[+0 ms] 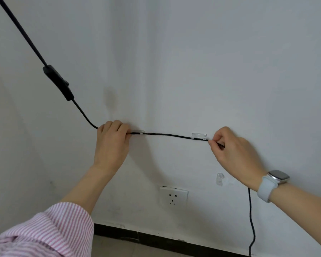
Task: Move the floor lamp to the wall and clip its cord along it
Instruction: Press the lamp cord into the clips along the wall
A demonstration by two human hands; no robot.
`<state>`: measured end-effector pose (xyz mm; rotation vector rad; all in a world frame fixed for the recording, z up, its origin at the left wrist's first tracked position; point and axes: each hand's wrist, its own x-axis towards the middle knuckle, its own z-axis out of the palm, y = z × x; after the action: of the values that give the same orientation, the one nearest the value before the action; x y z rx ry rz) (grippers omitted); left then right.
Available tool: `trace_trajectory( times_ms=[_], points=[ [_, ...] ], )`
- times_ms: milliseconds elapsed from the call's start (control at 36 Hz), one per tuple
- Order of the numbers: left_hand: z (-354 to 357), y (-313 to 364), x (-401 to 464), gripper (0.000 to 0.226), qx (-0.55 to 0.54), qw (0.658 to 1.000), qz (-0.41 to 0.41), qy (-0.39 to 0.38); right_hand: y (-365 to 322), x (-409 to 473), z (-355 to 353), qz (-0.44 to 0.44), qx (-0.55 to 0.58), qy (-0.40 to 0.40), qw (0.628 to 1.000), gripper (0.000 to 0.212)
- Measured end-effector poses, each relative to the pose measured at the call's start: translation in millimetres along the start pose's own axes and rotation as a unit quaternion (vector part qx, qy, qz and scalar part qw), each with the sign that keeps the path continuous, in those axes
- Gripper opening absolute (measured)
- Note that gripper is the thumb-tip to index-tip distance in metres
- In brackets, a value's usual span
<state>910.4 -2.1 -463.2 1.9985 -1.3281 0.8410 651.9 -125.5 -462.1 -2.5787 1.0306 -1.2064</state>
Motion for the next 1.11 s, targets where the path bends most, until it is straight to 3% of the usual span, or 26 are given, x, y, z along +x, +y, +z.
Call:
trace_trajectory(
  times_ms=[417, 583, 667, 917, 1111],
  points=[
    [3, 3, 0, 0.003, -0.009, 0.999, -0.039, 0.004, -2, 10, -13, -0.078, -0.078, -0.029, 0.993, 0.012],
    [4, 1, -2, 0.006, -0.004, 0.999, -0.039, -0.001, -19, 27, -24, -0.085, -0.022, 0.036, 0.995, 0.007],
    [4, 1, -4, 0.006, 0.003, 0.999, -0.044, -0.002, -23, 40, -26, -0.03, -0.025, -0.012, 0.999, 0.008],
    [0, 1, -4, 0.007, 0.008, 0.999, -0.045, 0.002, -25, 31, -23, -0.073, -0.136, -0.141, 0.978, 0.01],
    [-2, -2, -4, 0.008, 0.009, 0.999, -0.054, -0.004, -33, 38, -22, -0.088, -0.203, -0.118, 0.968, 0.013]
  ],
)
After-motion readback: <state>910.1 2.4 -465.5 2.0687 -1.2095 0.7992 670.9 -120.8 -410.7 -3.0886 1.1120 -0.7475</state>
